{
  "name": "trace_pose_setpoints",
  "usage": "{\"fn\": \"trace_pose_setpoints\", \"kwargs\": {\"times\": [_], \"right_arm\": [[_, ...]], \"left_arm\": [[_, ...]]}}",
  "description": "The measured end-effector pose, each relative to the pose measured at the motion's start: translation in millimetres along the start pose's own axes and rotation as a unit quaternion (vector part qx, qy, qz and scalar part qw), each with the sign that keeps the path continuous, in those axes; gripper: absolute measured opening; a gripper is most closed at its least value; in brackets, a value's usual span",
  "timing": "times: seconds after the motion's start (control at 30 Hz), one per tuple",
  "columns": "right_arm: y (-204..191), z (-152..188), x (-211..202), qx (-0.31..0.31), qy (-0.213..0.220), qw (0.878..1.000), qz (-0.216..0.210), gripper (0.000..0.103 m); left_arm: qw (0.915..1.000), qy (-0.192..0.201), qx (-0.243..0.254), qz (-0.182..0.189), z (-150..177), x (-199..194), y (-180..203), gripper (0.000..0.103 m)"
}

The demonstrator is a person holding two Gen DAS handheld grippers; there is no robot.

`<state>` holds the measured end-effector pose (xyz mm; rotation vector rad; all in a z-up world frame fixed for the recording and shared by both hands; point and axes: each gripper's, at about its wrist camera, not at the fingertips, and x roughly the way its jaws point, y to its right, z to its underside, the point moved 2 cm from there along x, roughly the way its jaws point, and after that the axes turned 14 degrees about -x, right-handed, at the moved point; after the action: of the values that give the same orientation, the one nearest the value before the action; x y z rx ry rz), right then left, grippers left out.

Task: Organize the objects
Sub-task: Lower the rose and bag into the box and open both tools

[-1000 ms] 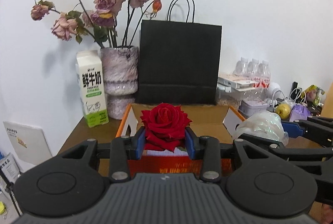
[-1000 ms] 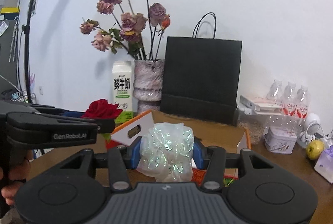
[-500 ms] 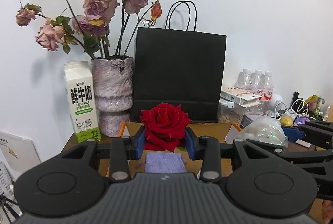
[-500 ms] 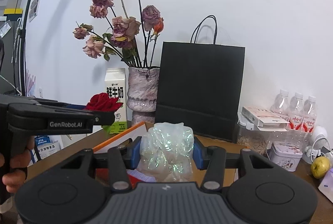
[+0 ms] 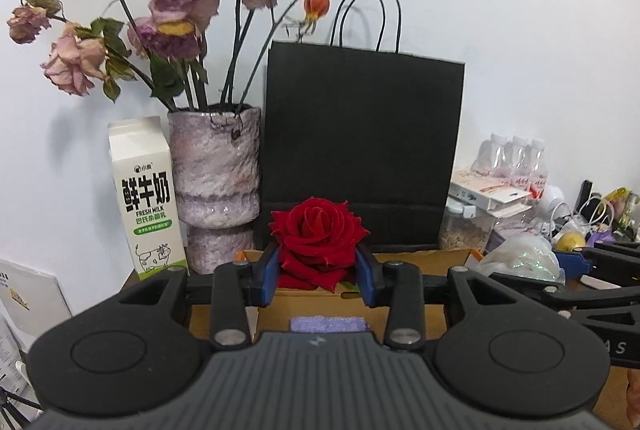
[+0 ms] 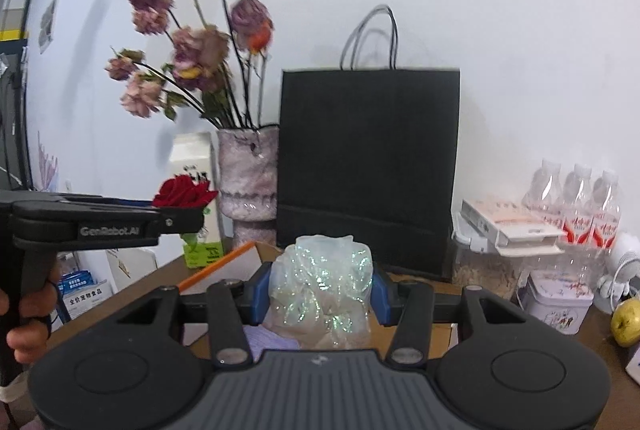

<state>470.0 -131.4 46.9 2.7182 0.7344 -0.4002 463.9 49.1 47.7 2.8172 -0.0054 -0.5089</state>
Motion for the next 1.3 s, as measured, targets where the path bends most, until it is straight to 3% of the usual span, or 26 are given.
{"fn": "trace_pose_setpoints", "kwargs": {"times": [0.67,1.07,1.13,1.17,1.2,1.23,1.27,1.3], "right_arm": [[16.1,35.1,56.3,0.032,-0.071,0.997,0.011,0.048],[18.7,39.7,60.2,0.040,-0.078,0.996,0.014,0.048],[18.1,39.1,60.1,0.039,-0.077,0.996,0.014,0.050],[17.7,39.0,59.9,0.038,-0.078,0.996,0.017,0.053],[17.7,38.8,60.3,0.037,-0.079,0.996,0.019,0.067],[17.5,38.6,60.8,0.037,-0.080,0.996,0.021,0.079],[17.3,38.6,61.0,0.036,-0.080,0.996,0.026,0.100],[17.4,38.4,60.5,0.033,-0.079,0.996,0.032,0.103]], "left_arm": [[0.9974,-0.066,0.021,-0.021,27.8,43.4,-2.0,0.039],[0.9953,-0.088,0.025,-0.029,38.5,56.2,-2.8,0.041],[0.9958,-0.084,0.024,-0.028,38.0,55.7,-2.8,0.054],[0.9961,-0.081,0.021,-0.028,37.2,55.2,-3.1,0.078],[0.9966,-0.075,0.019,-0.028,36.4,54.3,-3.4,0.101],[0.9972,-0.066,0.019,-0.031,35.4,52.9,-3.3,0.103],[0.9975,-0.054,0.020,-0.041,34.5,51.2,-3.4,0.103],[0.9976,-0.050,0.020,-0.043,33.4,50.5,-3.7,0.103]]}}
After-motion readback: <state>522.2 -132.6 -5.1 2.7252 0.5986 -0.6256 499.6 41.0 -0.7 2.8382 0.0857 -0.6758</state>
